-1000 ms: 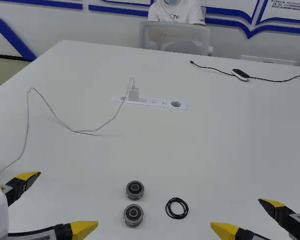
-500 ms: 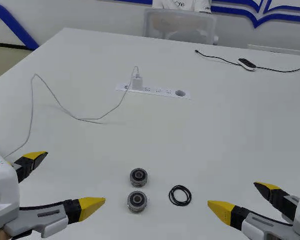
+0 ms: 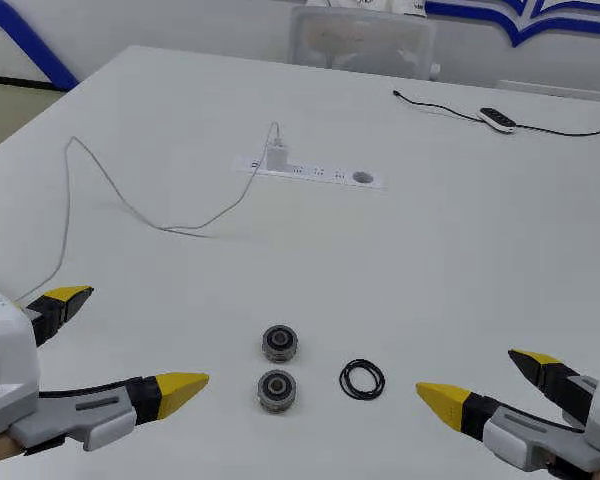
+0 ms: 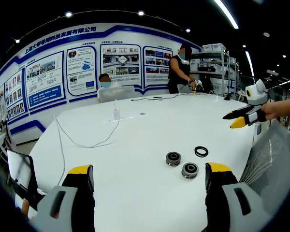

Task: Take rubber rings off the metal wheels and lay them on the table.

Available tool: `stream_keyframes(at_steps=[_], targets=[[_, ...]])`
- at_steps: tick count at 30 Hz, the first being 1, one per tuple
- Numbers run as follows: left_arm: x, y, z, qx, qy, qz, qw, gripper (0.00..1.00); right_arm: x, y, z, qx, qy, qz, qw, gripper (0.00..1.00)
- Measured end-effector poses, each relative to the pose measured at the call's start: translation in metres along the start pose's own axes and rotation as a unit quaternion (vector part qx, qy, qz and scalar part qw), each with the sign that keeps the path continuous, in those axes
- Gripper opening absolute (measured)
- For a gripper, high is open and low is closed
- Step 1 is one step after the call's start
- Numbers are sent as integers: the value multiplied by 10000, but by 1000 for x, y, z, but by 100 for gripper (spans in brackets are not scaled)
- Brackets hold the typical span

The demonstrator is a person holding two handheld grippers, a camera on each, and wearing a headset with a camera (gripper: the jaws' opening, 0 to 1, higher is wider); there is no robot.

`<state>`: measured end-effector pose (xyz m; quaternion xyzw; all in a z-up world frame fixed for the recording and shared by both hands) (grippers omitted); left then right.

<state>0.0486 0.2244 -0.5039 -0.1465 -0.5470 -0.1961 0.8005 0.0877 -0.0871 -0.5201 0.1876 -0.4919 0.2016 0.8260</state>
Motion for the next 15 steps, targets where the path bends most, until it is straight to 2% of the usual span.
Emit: stream_keyframes(at_steps=[15], targets=[[-1, 0, -2, -19, 16, 37, 10000, 97, 2, -1, -3, -6, -11, -83, 10000, 77]])
Point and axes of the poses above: the centre of the closed fingertips' face, and the gripper's own axes: z roughly backward along the fingers, y roughly to its left, x roughly out of its top, the point moved 2 cm from there along z, roughly backward along the fingers, and after that the axes turned 4 degrees about -x, right-handed, at the moved point
